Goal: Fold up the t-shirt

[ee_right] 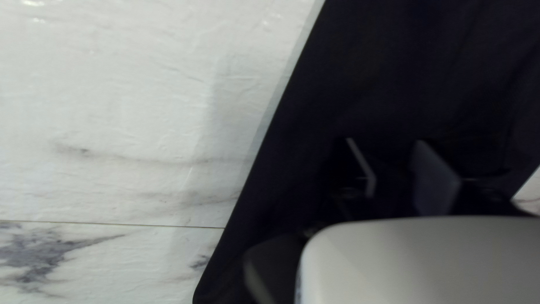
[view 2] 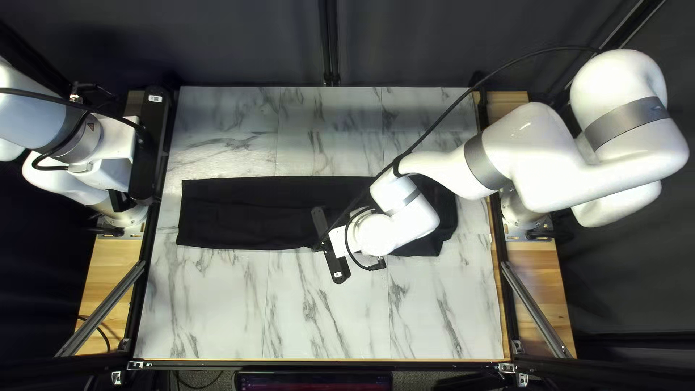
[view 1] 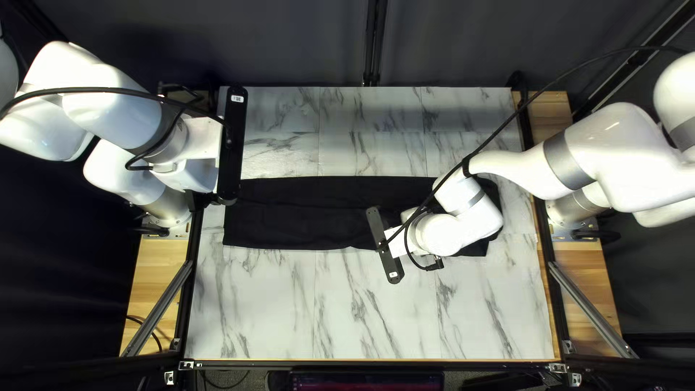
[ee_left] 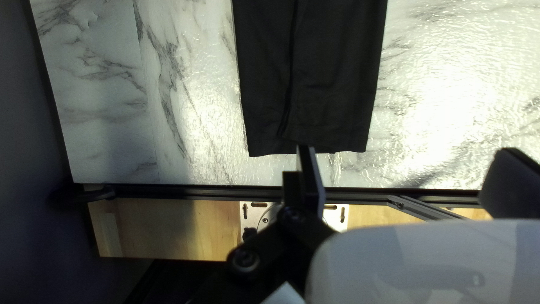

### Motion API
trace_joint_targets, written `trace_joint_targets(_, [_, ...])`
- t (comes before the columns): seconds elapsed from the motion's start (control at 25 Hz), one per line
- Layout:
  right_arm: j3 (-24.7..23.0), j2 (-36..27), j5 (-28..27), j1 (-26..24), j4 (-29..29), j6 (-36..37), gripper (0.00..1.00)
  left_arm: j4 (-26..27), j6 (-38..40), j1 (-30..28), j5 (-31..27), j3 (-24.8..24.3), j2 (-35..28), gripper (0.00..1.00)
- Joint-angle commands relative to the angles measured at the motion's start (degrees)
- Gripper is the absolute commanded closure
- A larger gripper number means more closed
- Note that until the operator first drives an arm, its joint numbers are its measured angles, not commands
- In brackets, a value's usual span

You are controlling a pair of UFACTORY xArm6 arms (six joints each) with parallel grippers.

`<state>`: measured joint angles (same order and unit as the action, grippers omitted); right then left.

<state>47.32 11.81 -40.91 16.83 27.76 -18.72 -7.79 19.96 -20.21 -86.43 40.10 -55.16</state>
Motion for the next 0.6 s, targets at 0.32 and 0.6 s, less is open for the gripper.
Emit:
trace_joint_targets(0.32, [1.0, -4.4, -6.2, 2.4, -0.3, -0.5, 0.99, 0.0, 0.0, 0.0, 0.0, 0.0, 0.0, 0.0])
trace_joint_targets(0.6, [3.2, -4.6, -8.0, 2.5, -1.2, -0.1, 1.0, 0.0, 0.0, 0.0, 0.0, 0.0, 0.0, 0.0])
